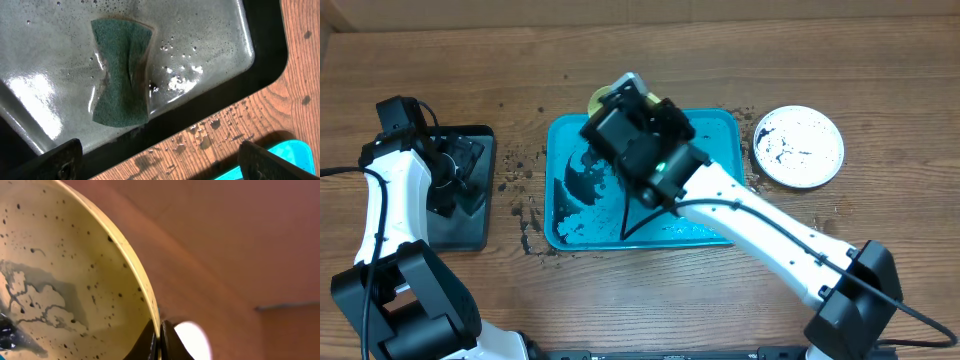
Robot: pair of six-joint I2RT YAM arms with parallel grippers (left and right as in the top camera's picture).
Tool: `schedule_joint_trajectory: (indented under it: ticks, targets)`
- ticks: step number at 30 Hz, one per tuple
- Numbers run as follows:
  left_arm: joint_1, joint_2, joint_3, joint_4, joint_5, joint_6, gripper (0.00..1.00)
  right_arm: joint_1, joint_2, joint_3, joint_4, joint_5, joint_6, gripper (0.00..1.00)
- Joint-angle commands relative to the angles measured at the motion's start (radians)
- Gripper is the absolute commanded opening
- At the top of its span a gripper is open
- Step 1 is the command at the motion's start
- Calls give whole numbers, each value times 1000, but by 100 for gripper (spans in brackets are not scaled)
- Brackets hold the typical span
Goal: Clean dirty plates on tray and stack at the side
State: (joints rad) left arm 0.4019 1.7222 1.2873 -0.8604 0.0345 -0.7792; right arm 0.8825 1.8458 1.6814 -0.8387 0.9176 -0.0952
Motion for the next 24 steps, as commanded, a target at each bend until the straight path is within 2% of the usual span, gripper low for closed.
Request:
schedule_joint_trajectory:
  ticks: [1,4,12,19,21,24]
  targets:
    - [3,-10,13,1,10,9,100,41,-16,22,47,159,-166,4]
    - [3,-10,13,1,10,9,100,68,-16,22,95,182,-245,4]
    - [3,-10,13,1,10,9,100,82,-16,22,120,185,-279,4]
    - [3,-10,13,1,10,9,100,82,-16,22,193,340,-401,4]
    - [3,-10,13,1,10,9,100,82,-16,22,203,305,-391,4]
    - [3,-10,13,1,10,9,100,63,-16,21,139,59,-298,4]
